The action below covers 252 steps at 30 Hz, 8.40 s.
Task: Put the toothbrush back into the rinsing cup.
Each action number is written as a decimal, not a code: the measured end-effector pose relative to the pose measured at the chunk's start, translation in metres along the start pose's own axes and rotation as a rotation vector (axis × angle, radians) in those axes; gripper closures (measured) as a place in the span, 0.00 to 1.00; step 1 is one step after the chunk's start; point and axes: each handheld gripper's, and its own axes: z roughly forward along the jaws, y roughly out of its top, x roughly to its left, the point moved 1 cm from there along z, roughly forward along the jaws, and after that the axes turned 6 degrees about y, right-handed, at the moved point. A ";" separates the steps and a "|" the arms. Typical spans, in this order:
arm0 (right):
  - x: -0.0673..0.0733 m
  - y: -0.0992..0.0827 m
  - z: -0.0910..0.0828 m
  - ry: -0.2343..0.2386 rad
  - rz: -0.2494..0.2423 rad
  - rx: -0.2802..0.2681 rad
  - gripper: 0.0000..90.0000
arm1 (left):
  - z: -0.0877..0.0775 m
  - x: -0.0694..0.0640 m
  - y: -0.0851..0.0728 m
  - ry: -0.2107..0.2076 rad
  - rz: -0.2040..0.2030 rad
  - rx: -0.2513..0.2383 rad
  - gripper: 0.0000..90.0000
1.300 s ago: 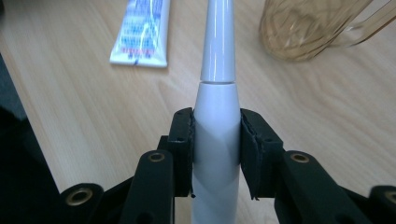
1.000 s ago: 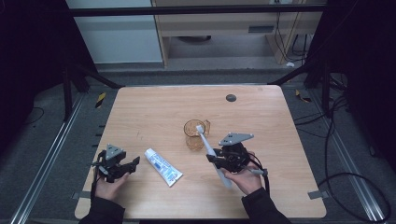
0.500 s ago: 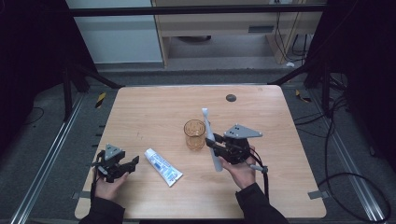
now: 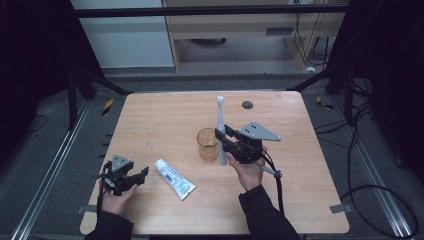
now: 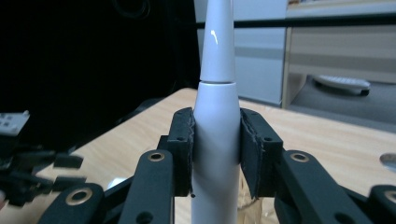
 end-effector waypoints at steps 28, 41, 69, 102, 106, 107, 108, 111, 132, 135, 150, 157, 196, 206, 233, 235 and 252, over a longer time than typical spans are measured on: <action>-0.019 0.014 0.031 -0.121 0.013 -0.128 0.75 | 0.000 0.001 0.000 0.001 -0.007 -0.005 0.41; -0.023 0.020 0.047 -0.133 0.004 -0.154 0.75 | -0.001 0.002 0.000 -0.001 -0.011 -0.007 0.41; -0.026 -0.007 0.067 -0.112 0.021 -0.110 0.75 | 0.000 0.002 0.000 -0.001 -0.012 -0.007 0.41; -0.029 -0.049 0.074 -0.112 0.029 0.003 0.75 | 0.000 0.002 0.000 -0.001 -0.008 -0.003 0.41; -0.028 -0.053 0.074 -0.108 0.025 0.029 0.75 | 0.000 0.002 0.000 -0.001 -0.008 -0.005 0.41; -0.028 -0.053 0.074 -0.107 0.020 0.033 0.75 | 0.000 0.002 0.000 -0.001 -0.008 -0.005 0.41; -0.027 -0.054 0.074 -0.106 0.016 0.037 0.75 | 0.000 0.002 0.000 -0.001 -0.008 -0.005 0.41; -0.027 -0.055 0.075 -0.103 0.009 0.052 0.75 | 0.000 0.001 0.000 -0.001 -0.008 -0.005 0.41; -0.028 -0.063 0.071 -0.082 0.012 0.092 0.74 | 0.000 0.001 0.000 -0.001 -0.005 -0.004 0.41; -0.028 -0.063 0.071 -0.080 0.011 0.095 0.74 | 0.000 0.001 0.000 -0.002 -0.005 -0.004 0.41; -0.024 -0.061 0.071 -0.063 0.013 0.110 0.68 | 0.000 0.000 0.000 -0.003 -0.008 -0.007 0.41; -0.023 -0.061 0.071 -0.065 0.004 0.110 0.65 | -0.001 0.001 0.000 -0.003 -0.007 -0.009 0.40; -0.018 -0.043 0.013 -0.128 -0.054 0.244 0.26 | -0.009 -0.005 0.002 -0.031 -0.011 -0.033 0.52; -0.043 -0.056 -0.039 -0.141 -0.025 0.264 0.34 | -0.010 -0.019 0.000 -0.090 0.039 0.009 0.77; -0.082 -0.100 -0.118 -0.269 -0.015 0.329 0.45 | -0.012 -0.072 -0.006 -0.274 0.189 0.120 0.99; -0.082 -0.101 -0.120 -0.274 -0.020 0.335 0.44 | -0.011 -0.074 -0.007 -0.280 0.202 0.126 0.99; -0.088 -0.110 -0.124 -0.289 0.010 0.384 0.40 | -0.003 -0.096 -0.009 -0.321 0.283 0.167 0.99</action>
